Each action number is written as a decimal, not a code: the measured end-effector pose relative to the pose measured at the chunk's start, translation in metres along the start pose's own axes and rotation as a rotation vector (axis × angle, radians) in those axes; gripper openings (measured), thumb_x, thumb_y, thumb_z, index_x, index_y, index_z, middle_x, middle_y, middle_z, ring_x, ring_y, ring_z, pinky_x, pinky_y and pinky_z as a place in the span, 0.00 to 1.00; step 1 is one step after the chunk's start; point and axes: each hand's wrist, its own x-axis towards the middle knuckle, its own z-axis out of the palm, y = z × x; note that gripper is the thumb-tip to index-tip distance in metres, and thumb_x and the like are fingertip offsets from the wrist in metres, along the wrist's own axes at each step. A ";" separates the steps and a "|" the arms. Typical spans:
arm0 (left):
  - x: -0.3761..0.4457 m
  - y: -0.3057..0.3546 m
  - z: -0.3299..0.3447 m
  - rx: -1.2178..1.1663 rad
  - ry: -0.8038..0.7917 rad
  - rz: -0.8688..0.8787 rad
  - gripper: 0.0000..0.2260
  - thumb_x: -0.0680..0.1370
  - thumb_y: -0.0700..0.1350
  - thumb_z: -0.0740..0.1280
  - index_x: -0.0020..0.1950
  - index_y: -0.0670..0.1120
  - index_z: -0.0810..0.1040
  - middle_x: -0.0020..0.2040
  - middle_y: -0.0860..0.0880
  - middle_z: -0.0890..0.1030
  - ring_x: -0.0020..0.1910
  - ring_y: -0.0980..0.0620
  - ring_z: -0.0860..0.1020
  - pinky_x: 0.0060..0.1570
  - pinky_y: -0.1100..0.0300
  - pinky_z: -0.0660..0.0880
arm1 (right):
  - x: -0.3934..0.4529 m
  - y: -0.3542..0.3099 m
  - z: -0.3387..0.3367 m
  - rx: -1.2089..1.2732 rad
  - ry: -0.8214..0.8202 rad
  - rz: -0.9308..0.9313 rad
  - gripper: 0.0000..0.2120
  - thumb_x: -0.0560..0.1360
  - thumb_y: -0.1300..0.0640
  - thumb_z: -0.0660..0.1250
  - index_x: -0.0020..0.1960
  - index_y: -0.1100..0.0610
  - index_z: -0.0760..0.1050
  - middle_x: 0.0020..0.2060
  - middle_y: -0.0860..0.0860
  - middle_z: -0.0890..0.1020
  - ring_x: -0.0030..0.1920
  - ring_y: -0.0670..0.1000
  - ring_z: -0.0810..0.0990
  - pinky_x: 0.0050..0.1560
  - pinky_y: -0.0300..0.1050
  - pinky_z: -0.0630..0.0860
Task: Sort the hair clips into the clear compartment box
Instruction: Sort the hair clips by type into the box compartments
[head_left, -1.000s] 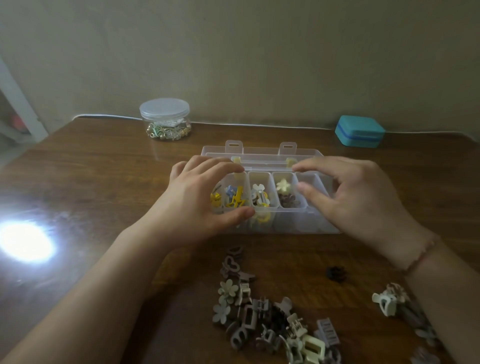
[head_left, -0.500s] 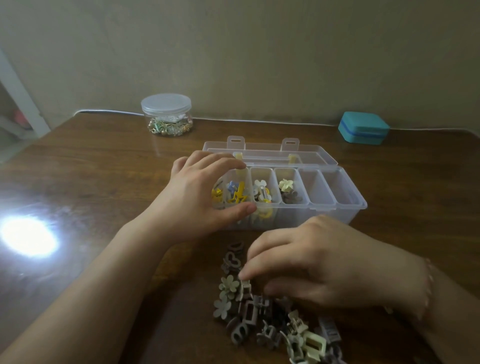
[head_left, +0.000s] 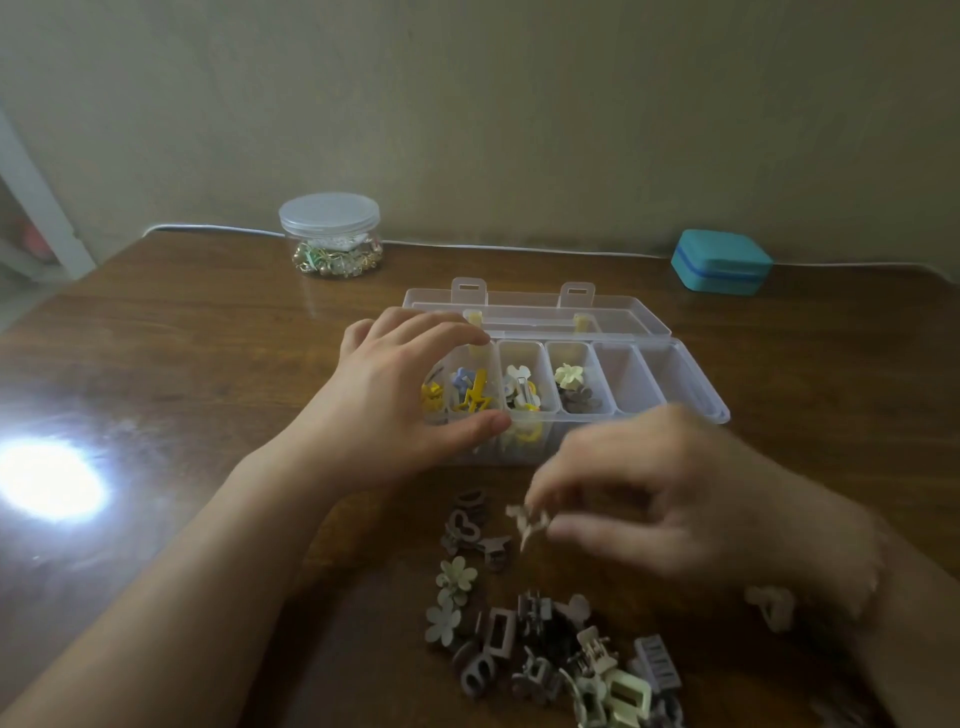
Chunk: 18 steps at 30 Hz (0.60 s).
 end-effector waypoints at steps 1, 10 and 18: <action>0.000 0.000 0.000 0.001 0.000 0.000 0.32 0.69 0.73 0.60 0.67 0.58 0.72 0.68 0.59 0.72 0.71 0.55 0.63 0.71 0.44 0.57 | -0.001 0.002 -0.003 0.055 0.127 0.016 0.09 0.76 0.49 0.66 0.54 0.48 0.79 0.45 0.39 0.81 0.40 0.41 0.80 0.38 0.34 0.76; 0.000 0.001 0.000 -0.002 -0.005 -0.010 0.32 0.69 0.73 0.59 0.68 0.59 0.71 0.68 0.59 0.72 0.72 0.54 0.62 0.71 0.43 0.57 | 0.000 0.026 -0.011 -0.146 0.536 0.322 0.15 0.73 0.46 0.66 0.57 0.50 0.79 0.41 0.43 0.81 0.36 0.37 0.72 0.36 0.34 0.67; 0.000 0.001 0.000 -0.004 -0.013 -0.021 0.33 0.68 0.74 0.59 0.68 0.59 0.71 0.69 0.59 0.71 0.72 0.54 0.62 0.71 0.42 0.56 | -0.004 0.008 -0.010 -0.053 0.064 0.170 0.13 0.74 0.43 0.63 0.56 0.42 0.78 0.47 0.38 0.81 0.44 0.38 0.79 0.41 0.34 0.77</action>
